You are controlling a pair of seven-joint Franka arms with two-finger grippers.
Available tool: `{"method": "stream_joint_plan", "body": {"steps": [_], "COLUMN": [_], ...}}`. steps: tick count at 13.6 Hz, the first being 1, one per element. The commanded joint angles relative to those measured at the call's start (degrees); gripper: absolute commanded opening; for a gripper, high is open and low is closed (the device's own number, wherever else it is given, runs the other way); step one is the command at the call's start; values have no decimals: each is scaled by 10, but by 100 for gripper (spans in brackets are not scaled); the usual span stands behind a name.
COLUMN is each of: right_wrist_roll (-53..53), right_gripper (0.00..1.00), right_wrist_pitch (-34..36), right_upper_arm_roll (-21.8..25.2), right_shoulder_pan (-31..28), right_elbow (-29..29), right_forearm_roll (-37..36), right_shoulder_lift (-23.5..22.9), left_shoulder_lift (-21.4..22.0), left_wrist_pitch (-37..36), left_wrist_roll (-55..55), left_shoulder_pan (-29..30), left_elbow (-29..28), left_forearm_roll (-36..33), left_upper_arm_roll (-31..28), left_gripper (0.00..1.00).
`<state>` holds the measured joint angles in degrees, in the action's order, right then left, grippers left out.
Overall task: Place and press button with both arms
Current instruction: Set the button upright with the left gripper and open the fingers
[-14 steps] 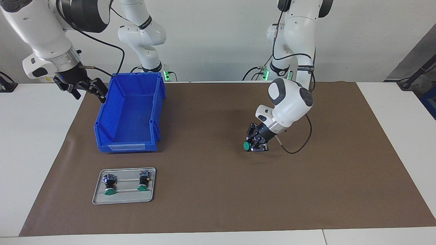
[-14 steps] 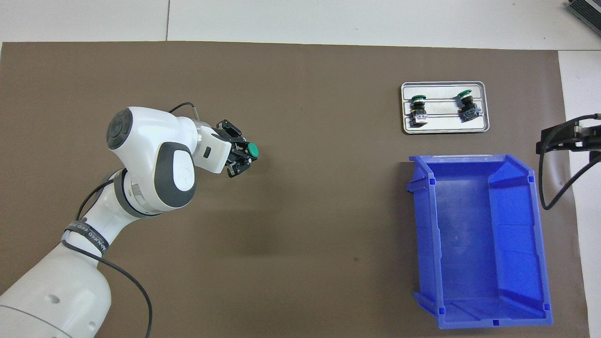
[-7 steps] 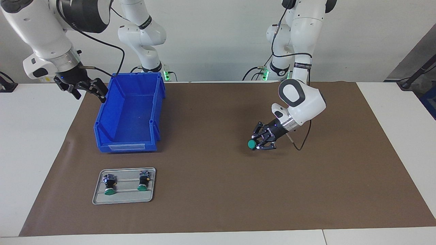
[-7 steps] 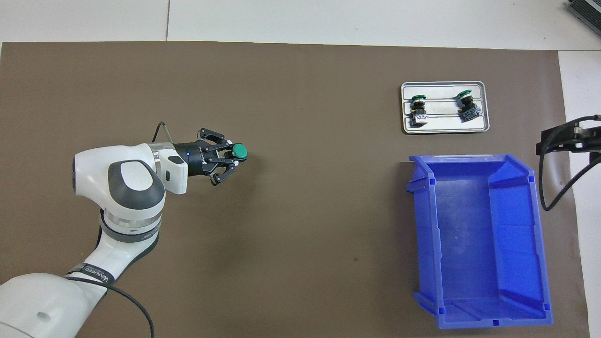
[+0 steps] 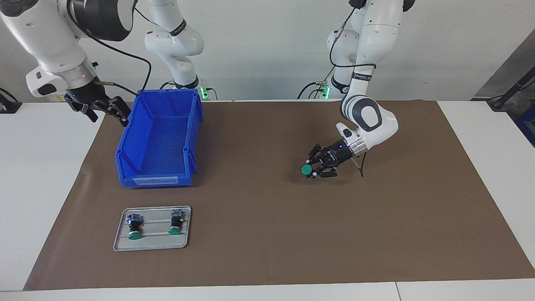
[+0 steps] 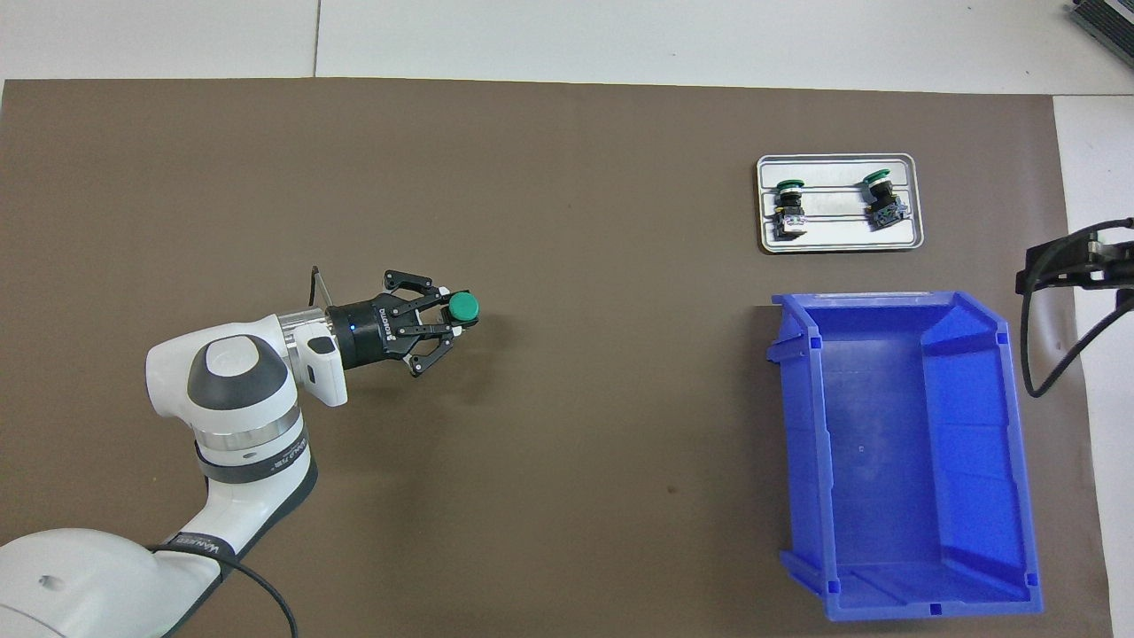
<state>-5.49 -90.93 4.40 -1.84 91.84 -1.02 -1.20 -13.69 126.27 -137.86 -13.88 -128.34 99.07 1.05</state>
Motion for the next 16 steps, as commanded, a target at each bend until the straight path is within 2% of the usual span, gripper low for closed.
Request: {"method": "stream_joint_plan", "body": {"steps": [1, 6, 13, 14, 15, 16], "right_wrist_roll": [7, 12, 5, -2, -14, -28], "right_gripper": [100, 100, 100, 100, 100, 100], "right_wrist_pitch": [-16, -44, -38, -39, -36, -26], "right_upper_arm_roll": [-4, -4, -4, -6, -11, -12], "right_shoulder_pan": [-9, -7, -1, 0, 2, 13], "right_elbow": [39, 43, 34, 32, 23, 6], "right_forearm_roll": [8, 8, -4, -5, -9, -18], "right_shoulder_lift": [26, 27, 25, 25, 26, 24], "left_shoulder_lift": [9, 13, 19, 20, 22, 23], "left_wrist_pitch": [-72, -131, -131, -132, -133, -133], "left_wrist_roll": [-67, -97, -129, -128, -128, -129], "left_shoulder_pan": [25, 41, 48, 48, 48, 48], "left_elbow": [-35, -63, -96, -99, -102, -107], "left_forearm_roll": [56, 76, 74, 74, 73, 71], "left_upper_arm_roll": [4, 4, 1, 1, 1, 1], "left_gripper": [0, 0, 0, 5, 25, 28]}}
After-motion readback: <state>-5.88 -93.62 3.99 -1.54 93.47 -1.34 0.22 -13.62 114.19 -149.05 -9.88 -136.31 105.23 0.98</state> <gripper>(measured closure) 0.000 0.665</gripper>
